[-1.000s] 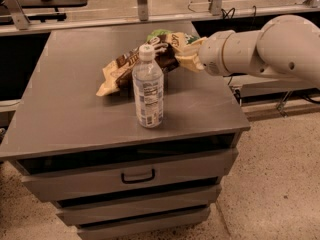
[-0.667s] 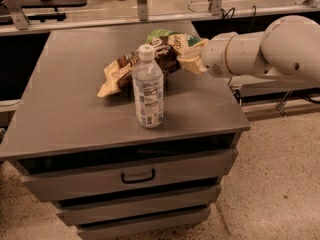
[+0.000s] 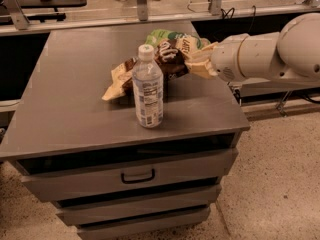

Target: Move brown chip bag near blue plastic bottle

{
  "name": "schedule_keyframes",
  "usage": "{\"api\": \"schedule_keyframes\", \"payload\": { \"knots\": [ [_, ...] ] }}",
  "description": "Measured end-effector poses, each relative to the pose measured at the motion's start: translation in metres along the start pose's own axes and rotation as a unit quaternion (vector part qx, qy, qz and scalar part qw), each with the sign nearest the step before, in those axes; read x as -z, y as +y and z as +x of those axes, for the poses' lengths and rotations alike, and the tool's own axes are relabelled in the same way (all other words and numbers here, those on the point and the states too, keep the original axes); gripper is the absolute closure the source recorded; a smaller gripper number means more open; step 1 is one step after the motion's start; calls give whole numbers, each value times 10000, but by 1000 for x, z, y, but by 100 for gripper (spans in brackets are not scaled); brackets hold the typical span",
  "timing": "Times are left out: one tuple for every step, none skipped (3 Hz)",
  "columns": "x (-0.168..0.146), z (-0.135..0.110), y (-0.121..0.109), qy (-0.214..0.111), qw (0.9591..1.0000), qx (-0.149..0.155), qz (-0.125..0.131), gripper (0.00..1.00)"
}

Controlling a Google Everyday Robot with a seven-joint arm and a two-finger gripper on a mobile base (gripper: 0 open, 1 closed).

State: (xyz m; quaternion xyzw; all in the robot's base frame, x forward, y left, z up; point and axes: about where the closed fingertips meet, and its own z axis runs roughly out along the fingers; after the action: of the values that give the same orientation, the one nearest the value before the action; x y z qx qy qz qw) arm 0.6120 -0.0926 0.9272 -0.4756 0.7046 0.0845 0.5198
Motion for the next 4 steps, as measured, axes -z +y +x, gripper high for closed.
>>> {"api": "schedule_keyframes", "payload": {
  "knots": [
    [8, 6, 4, 66, 10000, -54, -1, 84],
    [9, 9, 7, 95, 9999, -73, -16, 60],
    [10, 15, 8, 153, 9999, -78, -11, 29],
    [12, 19, 5, 213, 9998, -37, -8, 6]
  ]
}}
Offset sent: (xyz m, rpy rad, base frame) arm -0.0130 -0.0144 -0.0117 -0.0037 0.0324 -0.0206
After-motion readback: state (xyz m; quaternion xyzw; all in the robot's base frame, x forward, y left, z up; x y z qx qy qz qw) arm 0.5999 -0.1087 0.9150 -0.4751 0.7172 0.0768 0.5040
